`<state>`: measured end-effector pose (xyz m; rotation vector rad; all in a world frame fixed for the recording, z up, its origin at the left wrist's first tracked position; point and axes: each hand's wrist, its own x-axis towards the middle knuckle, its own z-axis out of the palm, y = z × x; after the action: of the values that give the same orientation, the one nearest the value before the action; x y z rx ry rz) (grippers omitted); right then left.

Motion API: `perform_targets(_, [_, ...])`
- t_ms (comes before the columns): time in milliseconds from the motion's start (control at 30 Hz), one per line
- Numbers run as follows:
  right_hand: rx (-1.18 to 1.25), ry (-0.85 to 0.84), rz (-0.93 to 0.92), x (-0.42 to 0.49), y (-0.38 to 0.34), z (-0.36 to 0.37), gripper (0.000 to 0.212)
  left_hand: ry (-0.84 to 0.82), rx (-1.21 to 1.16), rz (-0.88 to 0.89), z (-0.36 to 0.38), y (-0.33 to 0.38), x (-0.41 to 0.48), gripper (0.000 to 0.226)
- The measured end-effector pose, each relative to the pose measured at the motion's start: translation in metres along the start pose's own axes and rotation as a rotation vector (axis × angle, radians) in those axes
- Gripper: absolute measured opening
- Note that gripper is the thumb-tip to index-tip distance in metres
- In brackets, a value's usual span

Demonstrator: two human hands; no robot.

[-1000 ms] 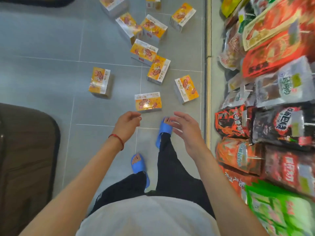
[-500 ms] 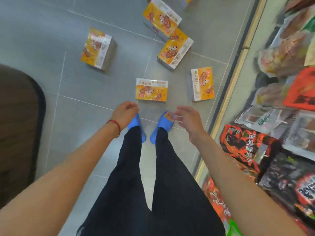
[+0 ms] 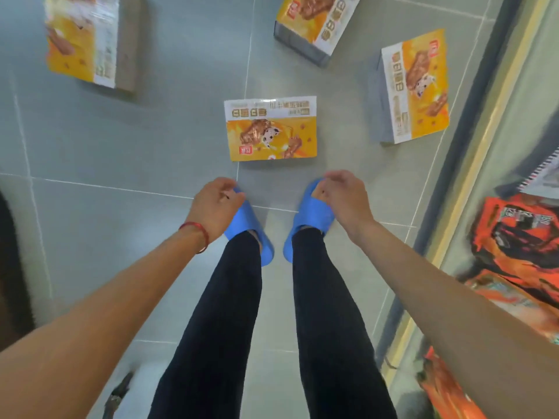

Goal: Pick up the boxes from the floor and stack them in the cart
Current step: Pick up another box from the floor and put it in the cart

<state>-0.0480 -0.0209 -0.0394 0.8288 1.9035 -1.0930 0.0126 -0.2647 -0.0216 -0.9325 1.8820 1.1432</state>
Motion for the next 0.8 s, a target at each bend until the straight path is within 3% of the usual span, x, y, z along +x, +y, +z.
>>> perform_targets(133, [-0.015,0.066,-0.040,0.074,0.029,0.027,0.029,0.110,-0.033,-0.004,0.017,-0.031,0.082,0.052])
perform_targets(267, [0.059,0.067,-0.105,0.138,0.051,0.049,0.044,0.069,0.017,0.043,0.031,-0.060,0.155,0.080])
perform_targets(367, [0.099,0.048,-0.160,0.171,0.062,0.067,0.056,0.075,-0.100,0.072,0.041,-0.066,0.197,0.090])
perform_targets(533, [0.170,0.084,-0.242,0.204,0.070,0.096,0.044,0.183,-0.212,0.167,0.062,-0.064,0.235,0.055])
perform_targets(800, [0.217,0.141,-0.197,0.182,0.044,0.083,0.035,0.197,-0.333,0.156,0.052,-0.042,0.210,0.061])
